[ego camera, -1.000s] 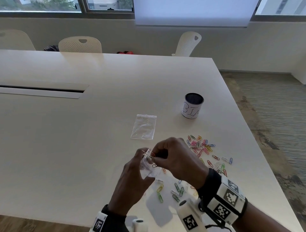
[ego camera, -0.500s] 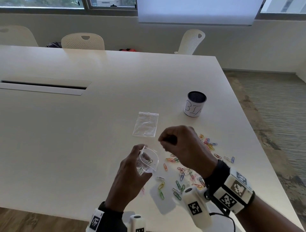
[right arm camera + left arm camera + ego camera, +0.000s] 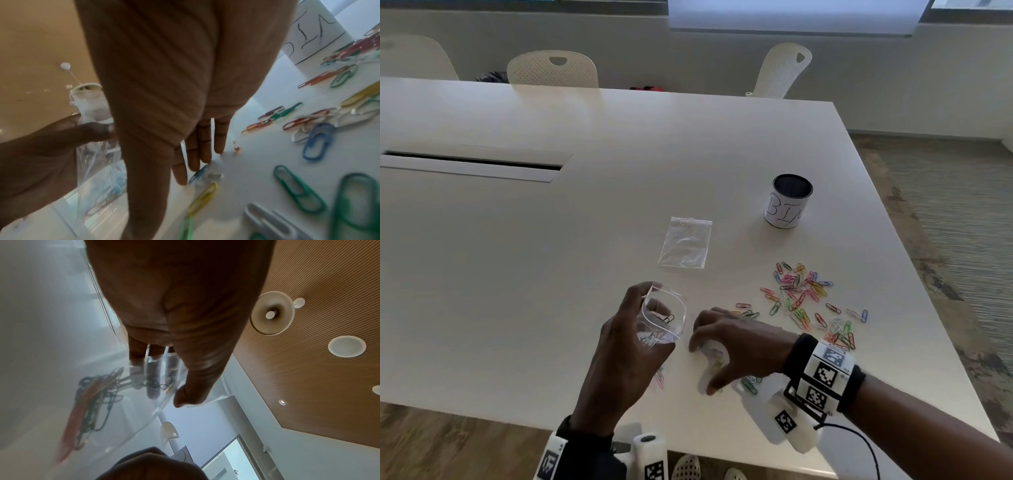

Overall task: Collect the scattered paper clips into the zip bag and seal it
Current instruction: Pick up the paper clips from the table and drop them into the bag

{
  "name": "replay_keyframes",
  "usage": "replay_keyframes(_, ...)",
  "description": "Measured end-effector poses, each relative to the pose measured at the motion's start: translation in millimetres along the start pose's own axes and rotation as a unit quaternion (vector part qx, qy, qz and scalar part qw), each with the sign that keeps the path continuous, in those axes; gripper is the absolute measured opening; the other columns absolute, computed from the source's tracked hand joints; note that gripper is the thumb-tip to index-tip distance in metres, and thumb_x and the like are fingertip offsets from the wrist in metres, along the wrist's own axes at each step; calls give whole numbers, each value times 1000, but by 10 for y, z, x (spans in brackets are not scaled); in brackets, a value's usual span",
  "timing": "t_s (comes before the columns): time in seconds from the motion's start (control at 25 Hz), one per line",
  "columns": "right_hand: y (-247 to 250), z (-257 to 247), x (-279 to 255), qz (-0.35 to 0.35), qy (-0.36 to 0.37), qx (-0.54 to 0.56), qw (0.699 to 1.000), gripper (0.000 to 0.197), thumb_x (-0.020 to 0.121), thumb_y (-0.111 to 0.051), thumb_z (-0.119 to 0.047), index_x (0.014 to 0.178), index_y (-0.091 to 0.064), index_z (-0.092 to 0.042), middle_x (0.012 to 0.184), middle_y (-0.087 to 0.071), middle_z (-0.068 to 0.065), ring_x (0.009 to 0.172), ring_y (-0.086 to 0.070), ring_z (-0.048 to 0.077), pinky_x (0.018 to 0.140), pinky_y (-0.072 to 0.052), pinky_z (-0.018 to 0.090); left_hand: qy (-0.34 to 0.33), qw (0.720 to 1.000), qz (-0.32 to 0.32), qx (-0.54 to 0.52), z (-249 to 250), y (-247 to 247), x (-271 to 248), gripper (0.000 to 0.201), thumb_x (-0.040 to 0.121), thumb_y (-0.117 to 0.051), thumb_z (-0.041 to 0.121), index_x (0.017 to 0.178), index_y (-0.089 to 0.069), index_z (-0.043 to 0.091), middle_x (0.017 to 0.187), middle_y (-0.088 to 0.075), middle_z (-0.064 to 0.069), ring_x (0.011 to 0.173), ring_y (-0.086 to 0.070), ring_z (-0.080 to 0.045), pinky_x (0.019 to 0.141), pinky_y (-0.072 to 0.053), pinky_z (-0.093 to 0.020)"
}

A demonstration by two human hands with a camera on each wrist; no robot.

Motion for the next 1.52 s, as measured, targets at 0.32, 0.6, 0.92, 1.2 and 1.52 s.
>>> replay_keyframes(0.32, 140, 293, -120, 44, 1, -14, 999, 6, 94, -72, -20, 99, -73, -19, 116, -66, -4, 104, -57, 6, 88, -45, 16, 6, 1000, -10, -5, -4, -40, -75, 68, 80, -82, 5, 130, -51, 40, 102, -74, 13, 92, -71, 0, 72, -48, -2)
replay_keyframes(0.6, 344, 523, -246, 107, -104, -91, 985, 72, 82, -68, -68, 142, -53, -32, 144, -49, -4, 127, -49, 14, 101, -52, 37, 4, 1000, -29, -1, 19, -106, -73, 69, 82, -81, 8, 132, -49, 42, 104, -72, 17, 93, -71, -1, 72, -53, -8)
replay_keyframes(0.92, 144, 458, -243, 136, -88, -53, 985, 28, 95, -71, -24, 123, -70, -23, 130, -61, -1, 109, -61, 13, 86, -44, 16, 7, 999, -42, -1, 42, -147, -60, 68, 82, -80, 9, 133, -49, 42, 106, -72, 17, 93, -72, -5, 70, -55, -15)
replay_keyframes(1.2, 166, 364, -274, 156, -67, -89, 982, 14, 103, -59, -17, 103, -73, -13, 110, -67, 1, 88, -68, 11, 79, -57, 19, 8, 999, -52, 6, 14, -192, -47, 70, 82, -81, 10, 134, -47, 44, 106, -71, 18, 93, -72, -4, 73, -59, -23)
replay_keyframes(1.52, 273, 468, -239, 176, -87, -52, 979, 9, 99, -65, -11, 97, -74, -8, 98, -70, 3, 80, -67, 15, 71, -56, 21, 7, 998, -63, -5, -44, -289, -32, 68, 81, -81, 11, 132, -48, 43, 105, -71, 16, 91, -73, -8, 71, -57, -21)
Point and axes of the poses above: each hand's wrist, its own x-axis towards the middle knuckle, its own y-axis out of the back of the hand, z = x × y, the point moved 4 cm from there along x, towards the middle knuckle
